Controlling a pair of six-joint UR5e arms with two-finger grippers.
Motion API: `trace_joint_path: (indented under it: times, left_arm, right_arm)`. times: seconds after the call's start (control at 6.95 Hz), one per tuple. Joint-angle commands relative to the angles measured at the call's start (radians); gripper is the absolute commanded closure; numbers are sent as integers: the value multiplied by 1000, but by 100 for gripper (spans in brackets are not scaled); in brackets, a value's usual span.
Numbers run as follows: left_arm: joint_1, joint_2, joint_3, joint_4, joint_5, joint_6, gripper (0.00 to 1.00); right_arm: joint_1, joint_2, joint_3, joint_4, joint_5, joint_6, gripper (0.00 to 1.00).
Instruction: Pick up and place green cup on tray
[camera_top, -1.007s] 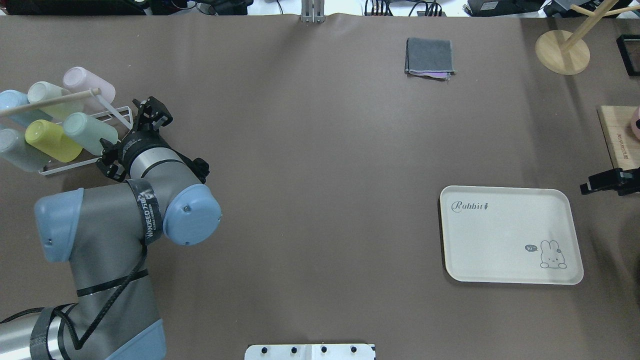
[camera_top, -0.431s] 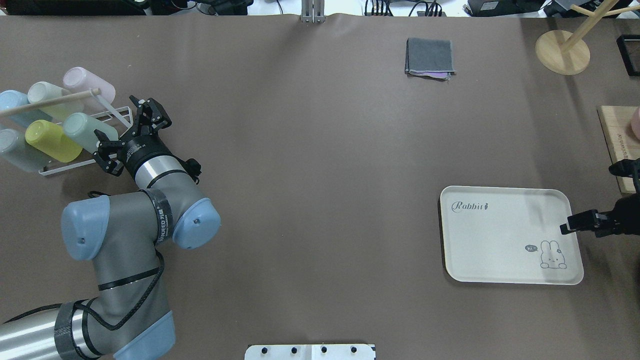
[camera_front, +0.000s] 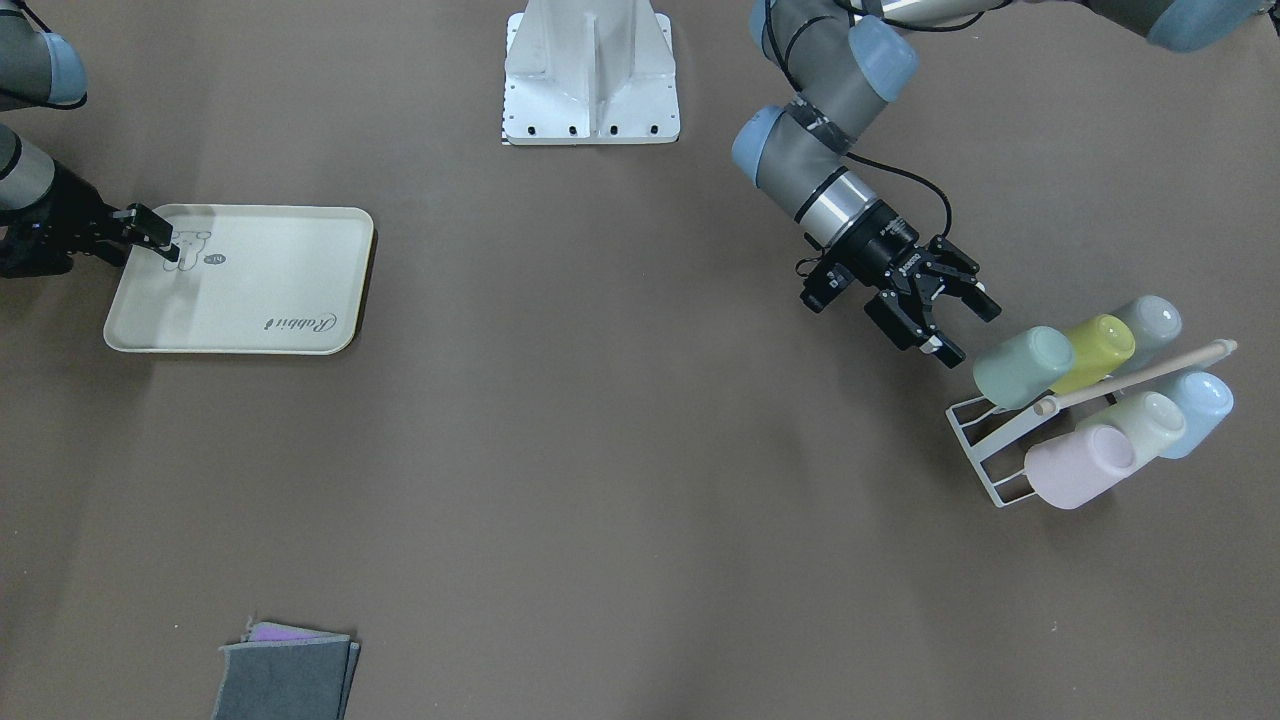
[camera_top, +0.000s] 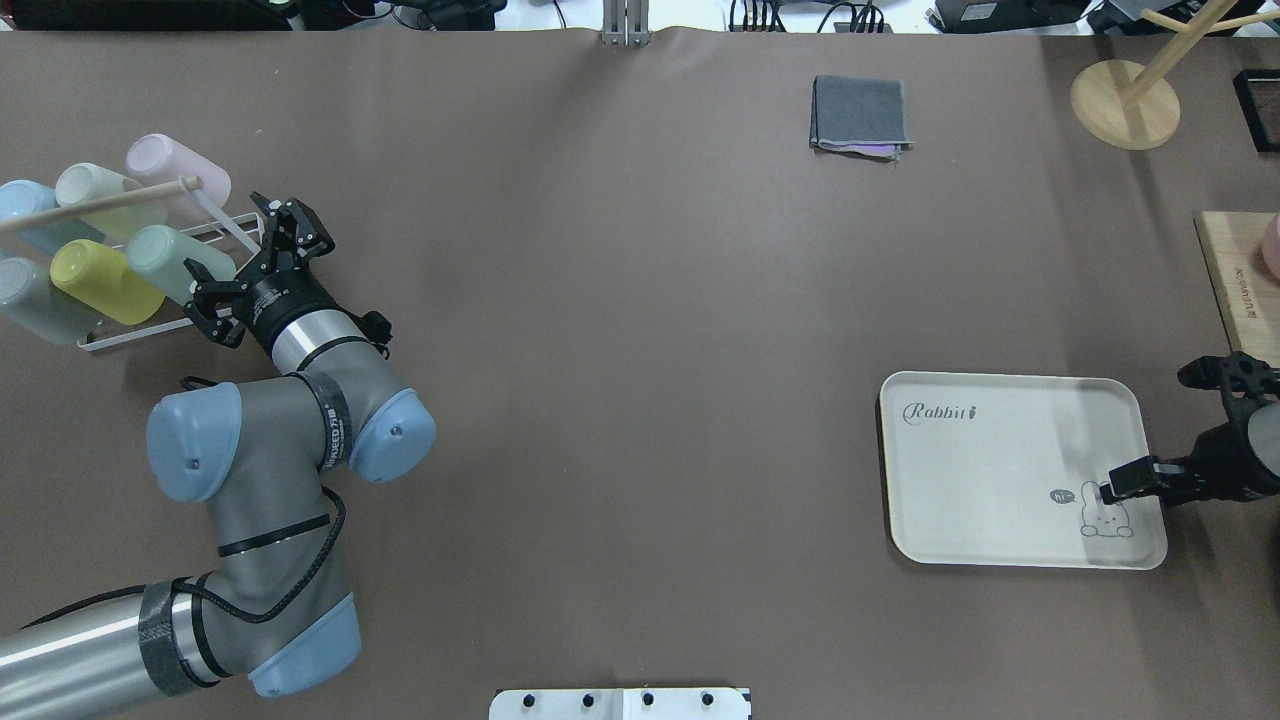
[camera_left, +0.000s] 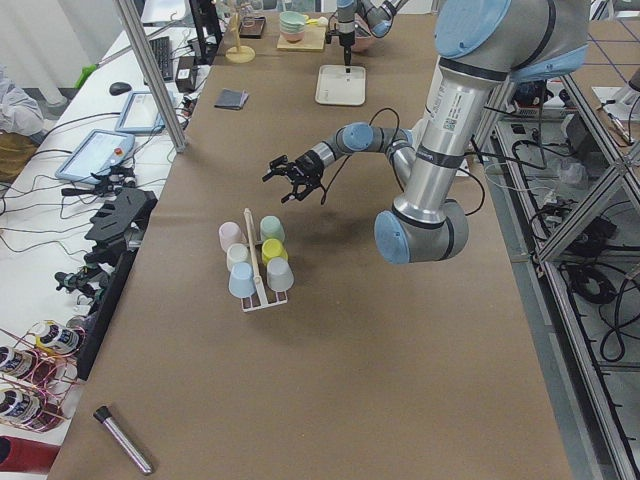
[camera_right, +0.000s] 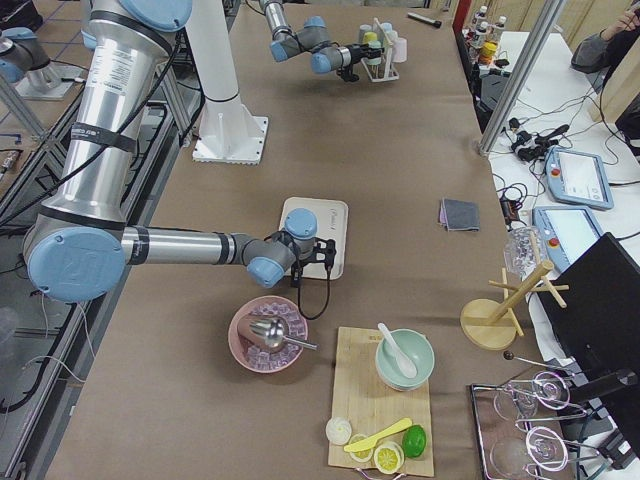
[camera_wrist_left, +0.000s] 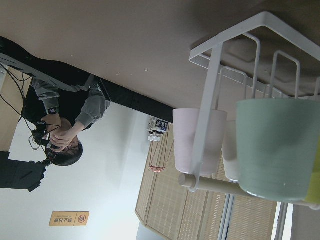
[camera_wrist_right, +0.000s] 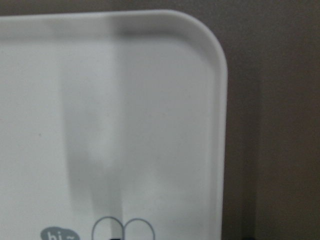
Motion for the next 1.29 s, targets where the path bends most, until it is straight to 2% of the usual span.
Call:
trace_joint_path:
  times: [0.0,0.29,0.43,0.72,0.86,1.01,1.15]
  left_arm:
    - [-19,5,51,-27,-37,-19,2]
    - [-22,2,99,-32,-38,-18,3]
    - [-33,-7,109,-30,-40,-12,3]
    - [-38,-7,134,-30,-40,-9,4]
    - [-36,-8,163,-30,-38,-10,4]
    - [-33,-22,159,-30,-70,-4,4]
    - [-32,-34,146,-30,-183,31,4]
  right_arm:
    - [-10,-3,12,-12,14,6,58]
    - [25,-48,83,-70,107,6,100]
    - [51,-48,85,-83,135,6,100]
    - [56,-45,74,-83,134,0,100]
    - [56,-45,72,-89,128,-2,88]
    - [57,-45,69,-98,124,-11,51]
    - [62,-45,62,-98,123,-13,44]
